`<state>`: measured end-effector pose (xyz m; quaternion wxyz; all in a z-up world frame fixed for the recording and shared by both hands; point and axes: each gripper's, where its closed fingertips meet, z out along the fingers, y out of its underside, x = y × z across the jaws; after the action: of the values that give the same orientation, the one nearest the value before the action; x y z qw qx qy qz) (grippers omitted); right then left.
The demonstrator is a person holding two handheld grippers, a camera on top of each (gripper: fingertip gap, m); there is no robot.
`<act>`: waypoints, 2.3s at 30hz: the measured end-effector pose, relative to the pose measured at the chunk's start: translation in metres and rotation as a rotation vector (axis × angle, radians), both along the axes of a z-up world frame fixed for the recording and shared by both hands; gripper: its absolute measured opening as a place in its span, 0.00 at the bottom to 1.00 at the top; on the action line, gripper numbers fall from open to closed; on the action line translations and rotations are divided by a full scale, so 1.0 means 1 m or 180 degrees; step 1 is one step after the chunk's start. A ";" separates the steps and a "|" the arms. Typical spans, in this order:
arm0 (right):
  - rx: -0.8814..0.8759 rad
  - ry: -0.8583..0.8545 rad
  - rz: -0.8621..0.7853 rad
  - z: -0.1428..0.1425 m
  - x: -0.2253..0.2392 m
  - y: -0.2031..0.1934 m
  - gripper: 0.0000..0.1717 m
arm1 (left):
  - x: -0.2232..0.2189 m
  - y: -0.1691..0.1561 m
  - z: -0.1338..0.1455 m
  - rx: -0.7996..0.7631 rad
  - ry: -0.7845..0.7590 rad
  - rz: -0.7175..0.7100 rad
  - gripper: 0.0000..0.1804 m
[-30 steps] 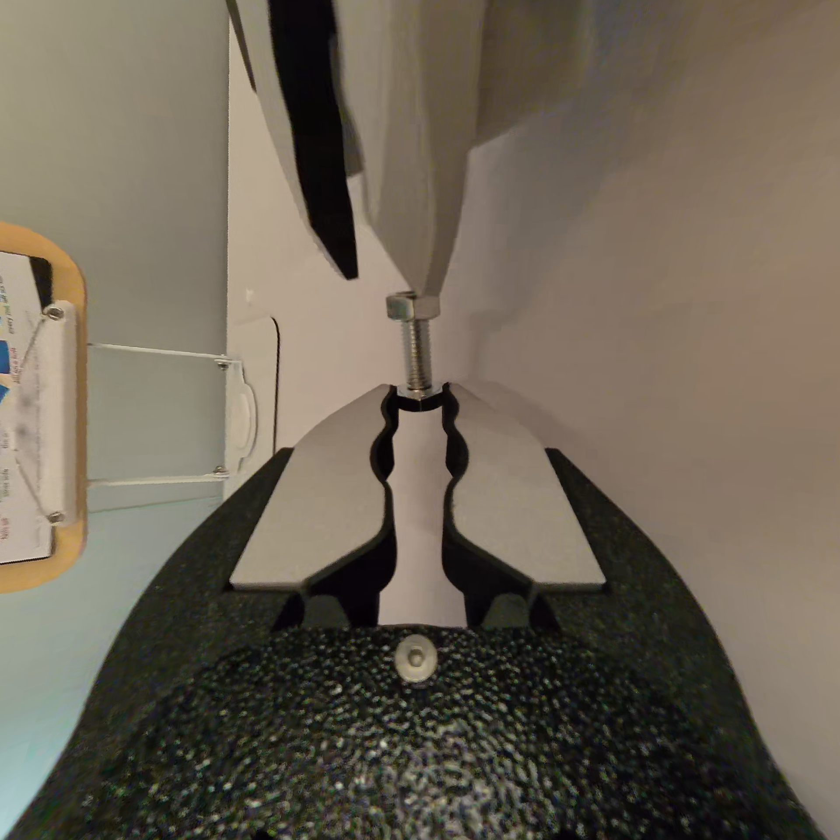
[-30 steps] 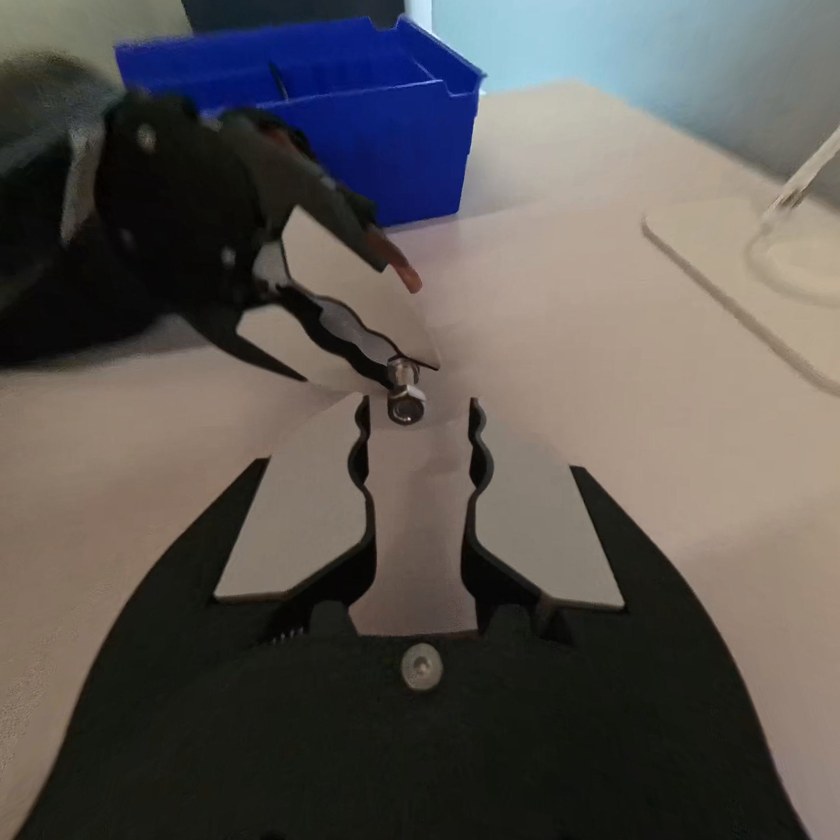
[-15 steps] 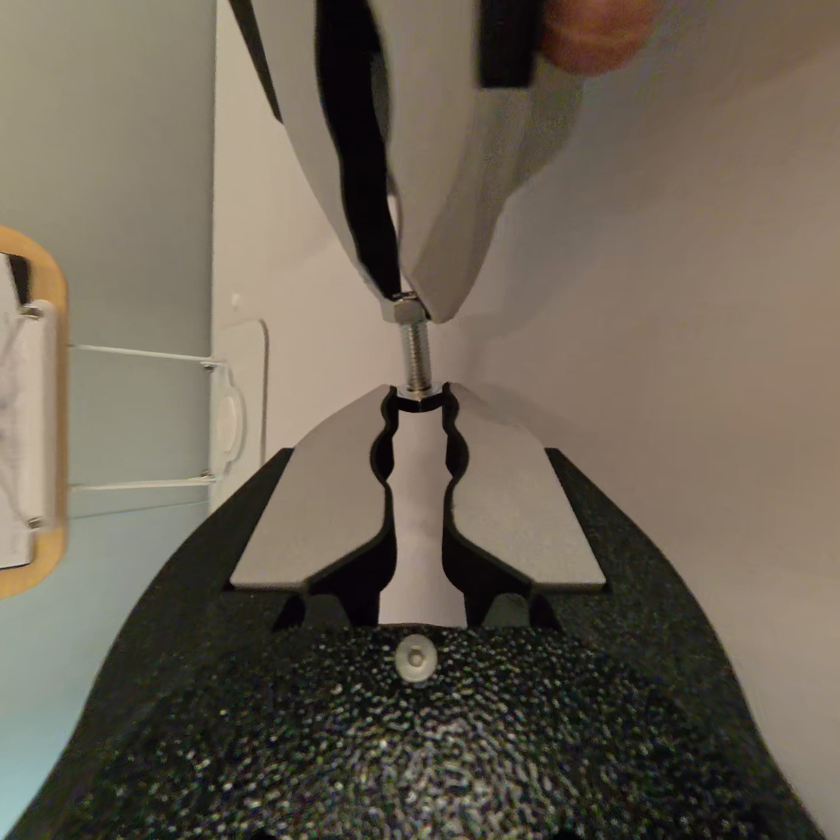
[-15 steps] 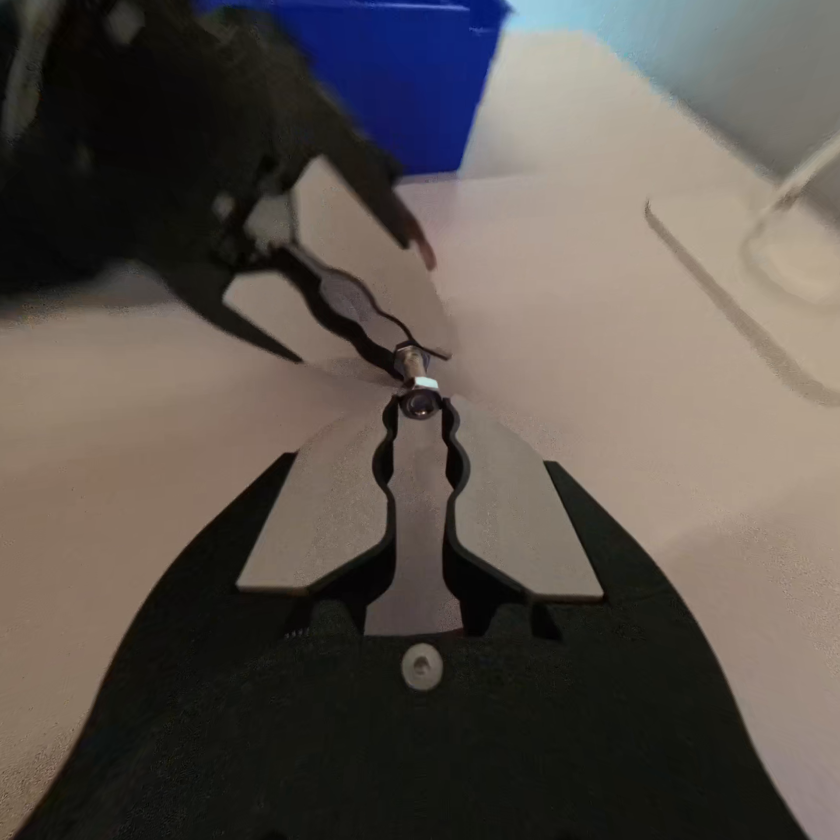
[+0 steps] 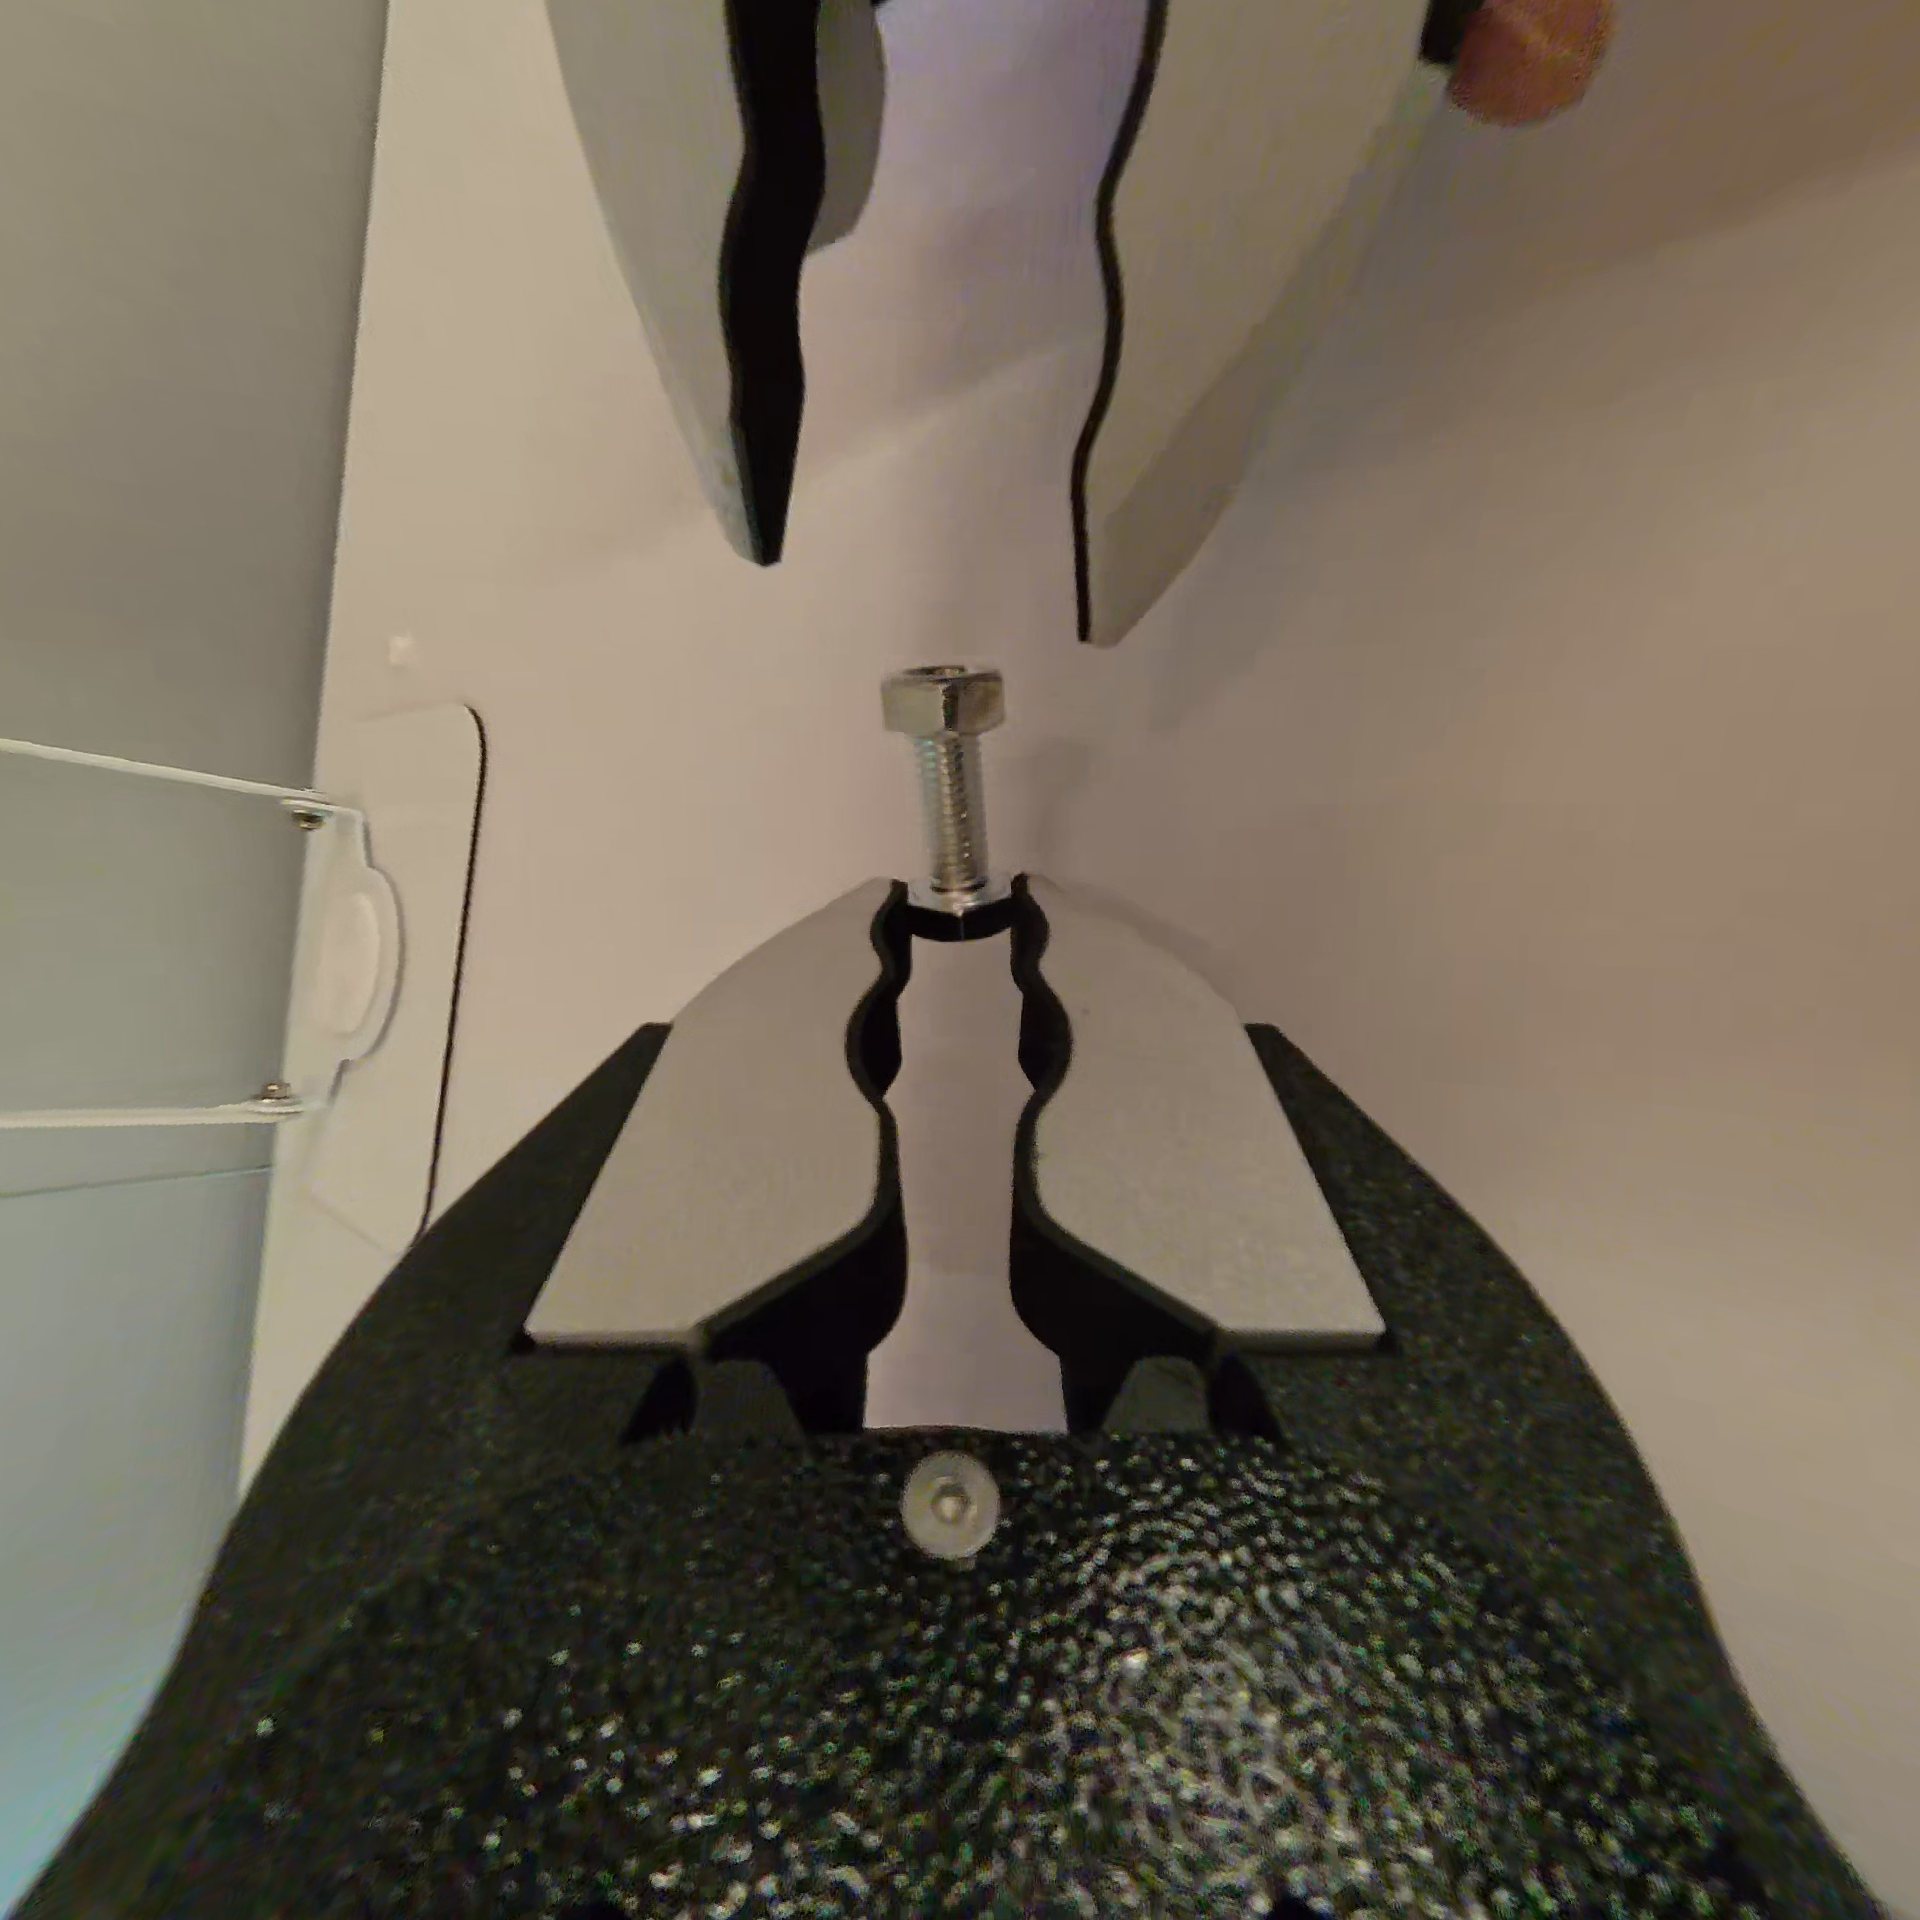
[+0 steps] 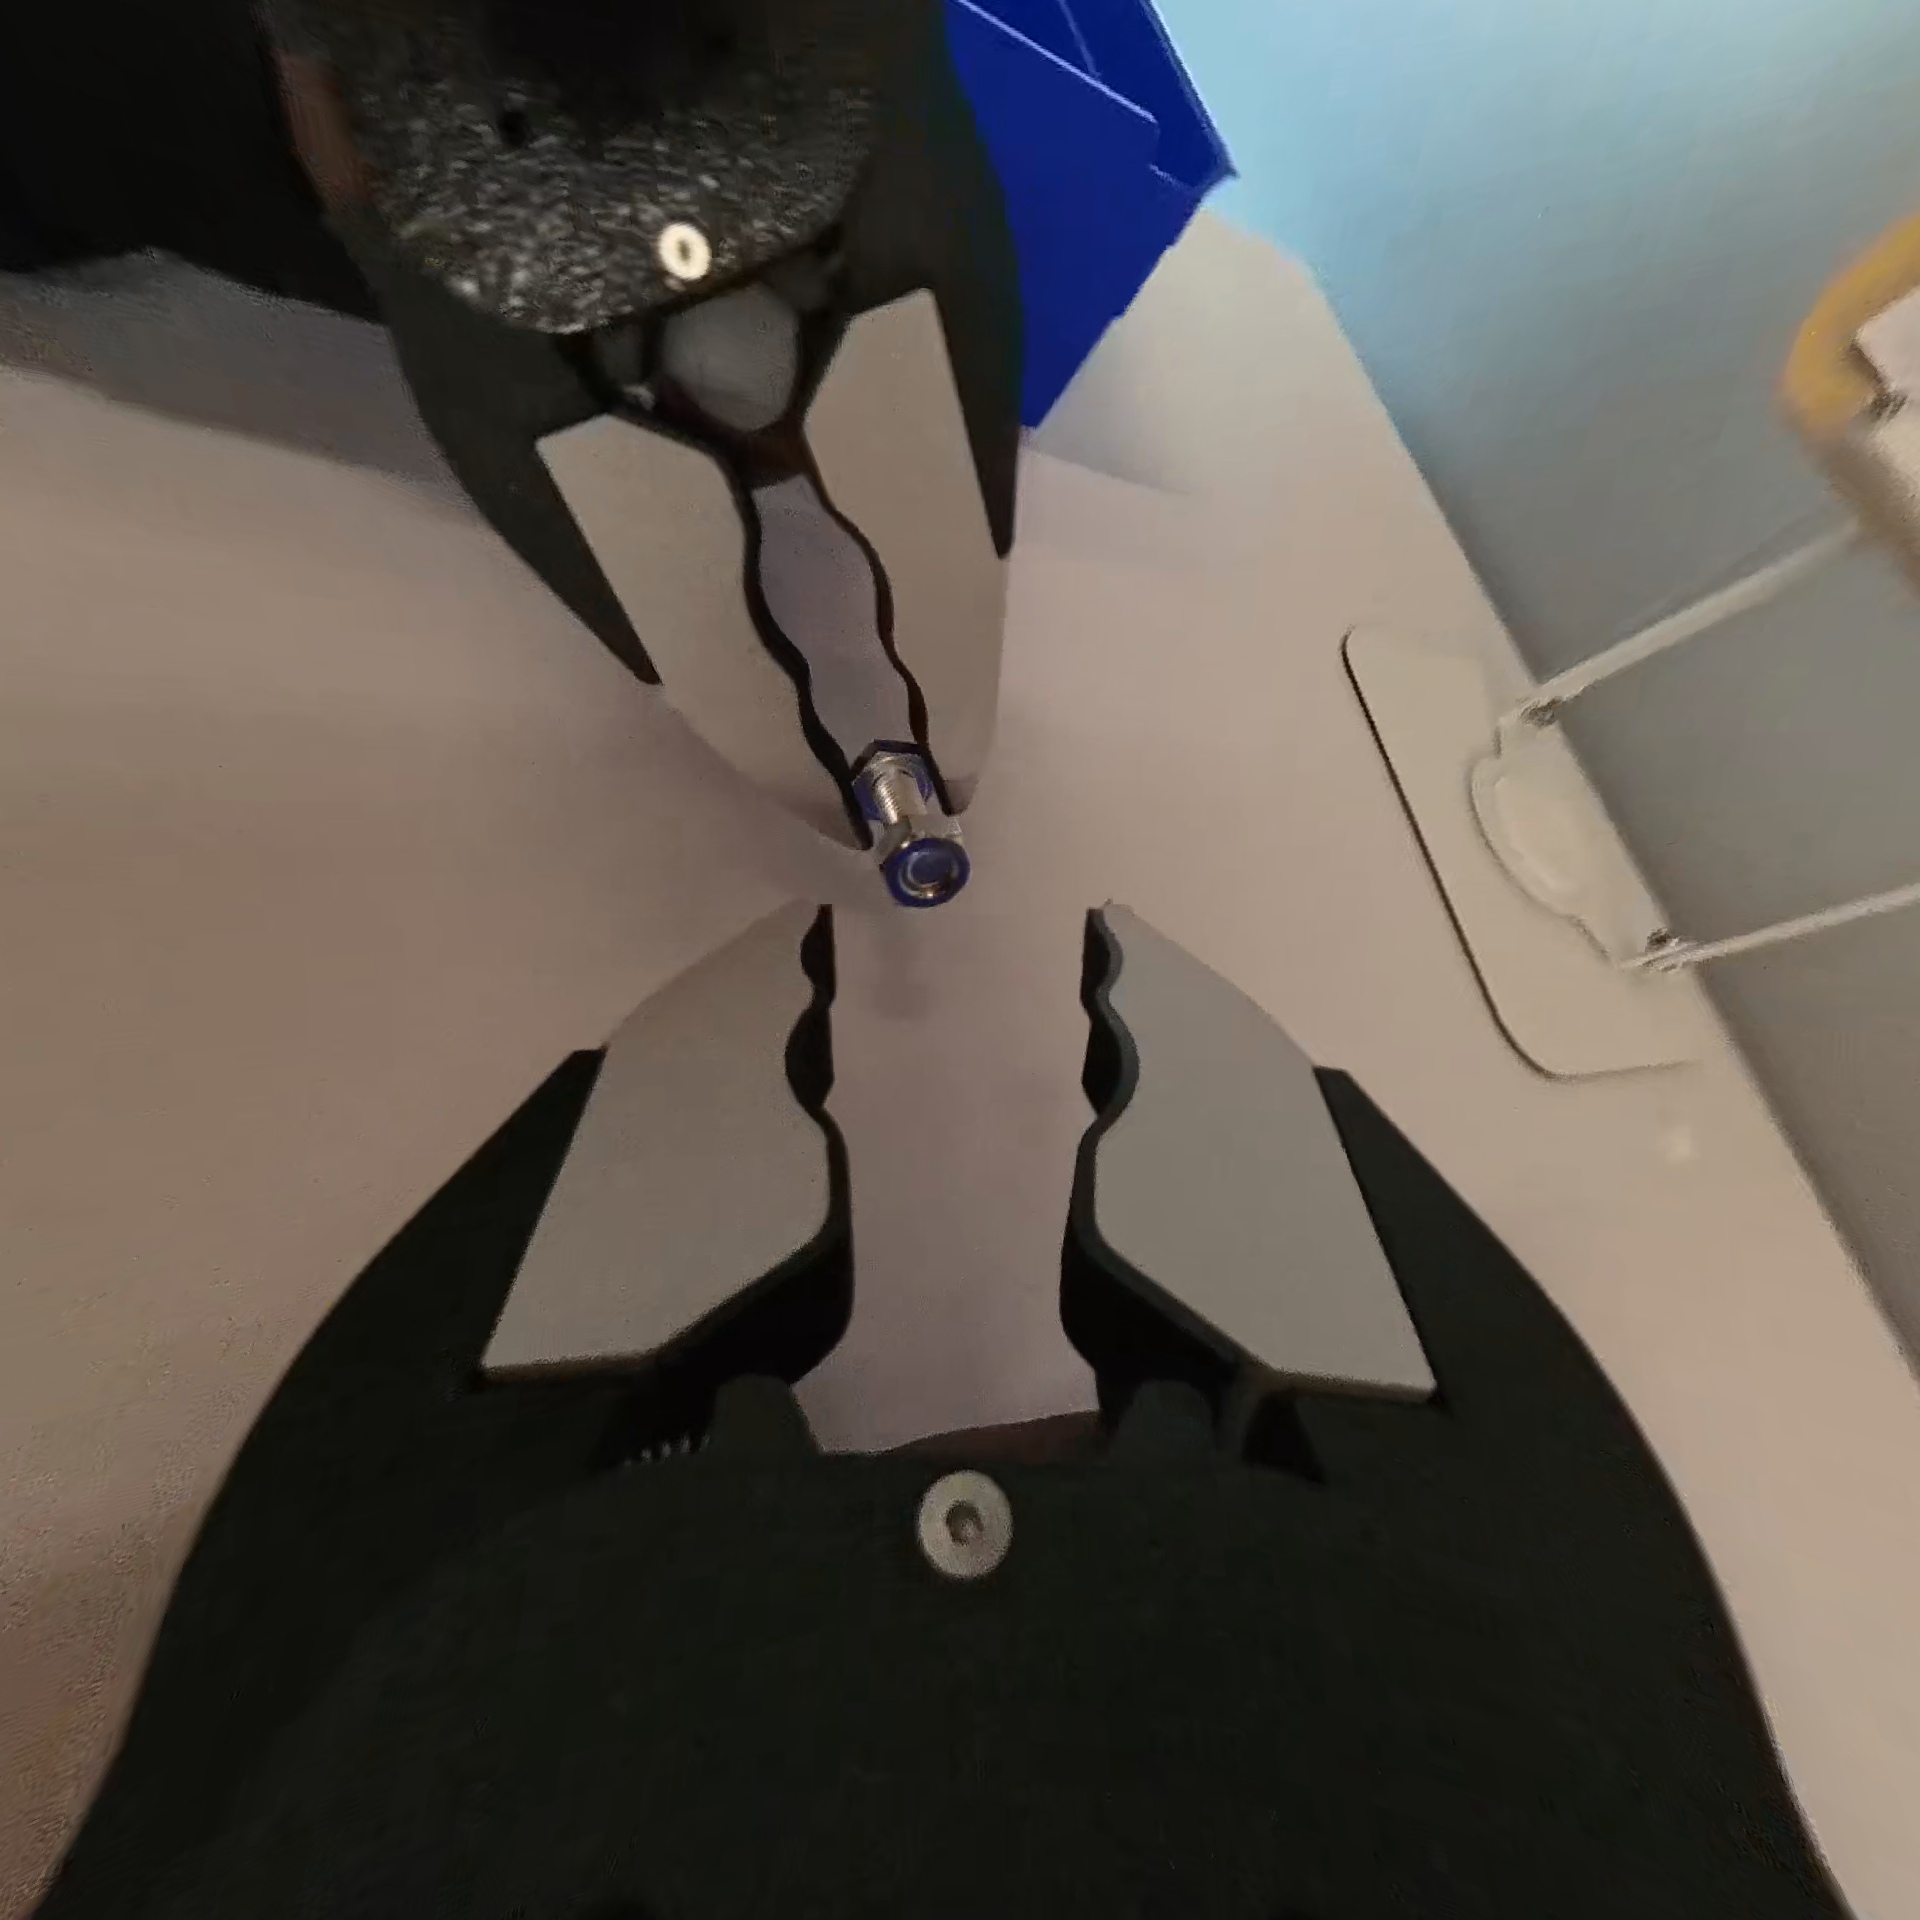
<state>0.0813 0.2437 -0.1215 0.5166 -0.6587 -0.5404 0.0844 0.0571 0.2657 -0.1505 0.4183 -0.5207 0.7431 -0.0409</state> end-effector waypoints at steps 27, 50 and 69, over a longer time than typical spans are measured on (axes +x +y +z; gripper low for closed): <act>-0.0151 -0.0088 0.0095 -0.003 -0.002 -0.009 0.26 | 0.001 -0.012 0.000 -0.0468 -0.0179 -0.0118 0.10; -0.0324 0.0072 0.0002 0.000 0.002 -0.007 0.24 | 0.001 -0.007 0.005 -0.0195 -0.0205 -0.0061 0.10; -0.1692 0.0864 -0.0373 -0.012 -0.004 -0.005 0.24 | 0.004 -0.001 -0.002 0.0468 0.0137 -0.0080 0.10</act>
<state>0.0772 0.2388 -0.1336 0.3976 -0.7836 -0.3865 0.2801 0.0615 0.2649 -0.1528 0.4388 -0.4800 0.7594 0.0197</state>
